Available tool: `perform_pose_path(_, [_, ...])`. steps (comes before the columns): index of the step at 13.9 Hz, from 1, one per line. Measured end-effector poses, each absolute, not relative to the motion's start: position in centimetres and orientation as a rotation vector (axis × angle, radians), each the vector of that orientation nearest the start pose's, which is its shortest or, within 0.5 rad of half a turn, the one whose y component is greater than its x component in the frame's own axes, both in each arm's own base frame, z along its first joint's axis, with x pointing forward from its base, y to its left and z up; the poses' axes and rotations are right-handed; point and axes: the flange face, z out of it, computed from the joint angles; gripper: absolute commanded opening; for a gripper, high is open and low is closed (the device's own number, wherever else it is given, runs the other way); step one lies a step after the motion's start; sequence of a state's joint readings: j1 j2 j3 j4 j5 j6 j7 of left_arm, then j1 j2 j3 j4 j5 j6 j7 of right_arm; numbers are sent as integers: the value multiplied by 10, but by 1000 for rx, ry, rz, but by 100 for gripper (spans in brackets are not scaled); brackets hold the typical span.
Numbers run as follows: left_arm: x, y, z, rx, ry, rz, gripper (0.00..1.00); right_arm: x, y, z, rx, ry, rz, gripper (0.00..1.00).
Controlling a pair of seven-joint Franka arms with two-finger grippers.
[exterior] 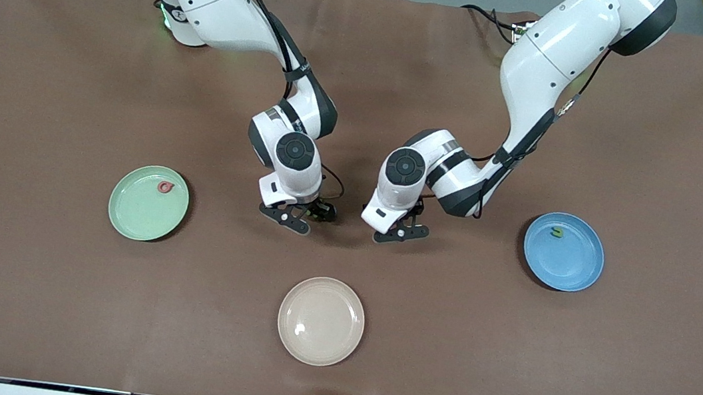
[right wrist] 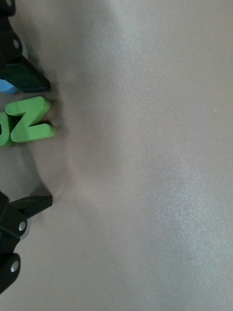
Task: Sort upper and lower case letters into plates
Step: 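Grasp the blue m with the left gripper while the right gripper grasps N, then place the m on blue plate while the right gripper places N on green plate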
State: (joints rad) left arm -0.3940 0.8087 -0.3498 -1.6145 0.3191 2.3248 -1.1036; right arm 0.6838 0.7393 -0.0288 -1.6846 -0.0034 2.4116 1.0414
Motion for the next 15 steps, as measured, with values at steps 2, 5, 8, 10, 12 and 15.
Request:
perform_pose_path(2, [527, -439, 168, -3112, -360, 62, 50, 534, 413, 168, -3109, 589, -13, 87])
perform_pose_path(5, [528, -440, 172, -3117, -362, 54, 36, 533, 415, 170, -3112, 567, -13, 63])
perform_pose_path(8, [529, -439, 175, -3116, -362, 49, 27, 533, 416, 173, -3122, 515, -10, 29])
perform_pose_path(10, [529, -439, 175, -3117, -362, 49, 20, 534, 415, 174, -3122, 510, -13, 4])
perform_pose_path(12, [529, -439, 175, -3117, -362, 49, 16, 536, 414, 177, -3119, 516, -17, 0])
perform_pose_path(15, [535, -432, 180, -3106, -371, 38, 15, 543, 404, 179, -3112, 544, -22, 0])
